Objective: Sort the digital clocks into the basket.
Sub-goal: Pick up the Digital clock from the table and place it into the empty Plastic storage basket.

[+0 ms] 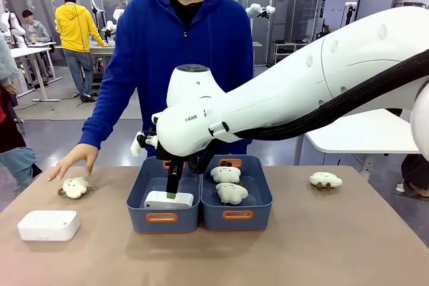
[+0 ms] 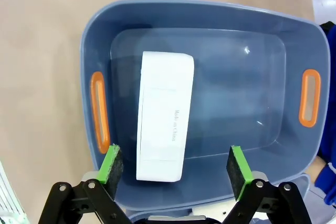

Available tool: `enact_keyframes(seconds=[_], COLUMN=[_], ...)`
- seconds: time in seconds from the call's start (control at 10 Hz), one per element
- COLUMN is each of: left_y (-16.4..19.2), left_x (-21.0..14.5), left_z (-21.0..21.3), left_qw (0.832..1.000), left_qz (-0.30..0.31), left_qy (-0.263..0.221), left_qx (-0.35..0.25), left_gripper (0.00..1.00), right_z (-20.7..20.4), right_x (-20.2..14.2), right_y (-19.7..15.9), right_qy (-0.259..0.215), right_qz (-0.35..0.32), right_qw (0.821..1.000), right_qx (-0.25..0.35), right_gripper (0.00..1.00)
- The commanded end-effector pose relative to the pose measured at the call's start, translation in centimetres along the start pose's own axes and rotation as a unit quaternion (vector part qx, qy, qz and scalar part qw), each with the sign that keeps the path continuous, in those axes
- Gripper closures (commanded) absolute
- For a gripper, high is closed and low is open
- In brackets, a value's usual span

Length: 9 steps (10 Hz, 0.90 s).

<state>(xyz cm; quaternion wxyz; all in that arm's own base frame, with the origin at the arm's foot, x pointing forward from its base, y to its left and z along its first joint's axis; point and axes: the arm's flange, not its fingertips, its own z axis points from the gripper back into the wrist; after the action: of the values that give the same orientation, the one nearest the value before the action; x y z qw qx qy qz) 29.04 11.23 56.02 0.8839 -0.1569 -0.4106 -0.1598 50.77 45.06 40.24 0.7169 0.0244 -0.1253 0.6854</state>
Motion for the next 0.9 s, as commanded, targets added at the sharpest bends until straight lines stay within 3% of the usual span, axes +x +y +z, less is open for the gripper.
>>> enact_keyframes(seconds=[0.0, 0.8], left_y=[0.02, 0.02], left_x=[0.08, 0.08], left_z=[-0.11, -0.11], left_qw=[1.000, 1.000], left_qz=[0.000, 0.000], left_qy=[0.001, 0.001], left_qx=[-0.001, -0.001], left_gripper=[0.00, 0.00], right_z=[-1.20, -1.20], right_x=[-0.04, -0.04], right_y=[-0.04, -0.04], right_qy=[0.005, 0.005], right_qz=[0.000, 0.000], right_qw=[1.000, 1.000], right_qx=[0.004, 0.004], right_gripper=[0.00, 0.00])
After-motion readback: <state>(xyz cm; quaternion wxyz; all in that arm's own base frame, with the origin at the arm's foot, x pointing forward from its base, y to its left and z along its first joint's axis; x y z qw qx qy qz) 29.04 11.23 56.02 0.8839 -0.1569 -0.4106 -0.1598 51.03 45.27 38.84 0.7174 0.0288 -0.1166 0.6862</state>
